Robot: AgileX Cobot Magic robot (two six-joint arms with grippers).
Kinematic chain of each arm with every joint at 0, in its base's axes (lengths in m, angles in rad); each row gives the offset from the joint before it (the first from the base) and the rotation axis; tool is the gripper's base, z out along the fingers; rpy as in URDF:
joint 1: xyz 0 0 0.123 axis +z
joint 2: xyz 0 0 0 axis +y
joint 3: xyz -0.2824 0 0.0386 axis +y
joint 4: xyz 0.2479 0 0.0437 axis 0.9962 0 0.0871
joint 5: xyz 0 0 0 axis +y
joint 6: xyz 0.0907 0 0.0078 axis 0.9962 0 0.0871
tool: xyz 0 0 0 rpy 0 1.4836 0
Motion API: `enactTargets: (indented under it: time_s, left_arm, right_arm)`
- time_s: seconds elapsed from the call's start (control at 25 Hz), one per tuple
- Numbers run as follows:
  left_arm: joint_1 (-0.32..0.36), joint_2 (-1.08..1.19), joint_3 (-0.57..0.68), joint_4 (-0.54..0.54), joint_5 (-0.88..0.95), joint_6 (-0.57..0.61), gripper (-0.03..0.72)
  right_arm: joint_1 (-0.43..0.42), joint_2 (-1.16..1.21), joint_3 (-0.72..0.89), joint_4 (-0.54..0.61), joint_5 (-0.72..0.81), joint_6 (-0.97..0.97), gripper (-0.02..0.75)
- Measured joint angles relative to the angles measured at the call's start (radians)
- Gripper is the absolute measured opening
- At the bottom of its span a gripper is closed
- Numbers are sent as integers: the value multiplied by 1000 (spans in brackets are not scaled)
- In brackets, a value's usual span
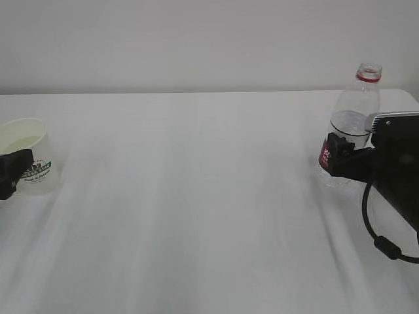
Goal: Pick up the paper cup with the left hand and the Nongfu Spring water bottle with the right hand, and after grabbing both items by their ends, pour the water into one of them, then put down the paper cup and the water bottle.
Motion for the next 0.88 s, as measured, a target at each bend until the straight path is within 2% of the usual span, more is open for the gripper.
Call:
enactTargets:
  time_s: [0.44,0.88]
  left_arm:
    - [0,-10,0,4,18,-1,567]
    - [0,-195,1,6,129,-32,567]
  right_arm:
    - [0,-92,106,-7,-2,-7,647]
    - [0,-184,177,-41,-2,-7,646]
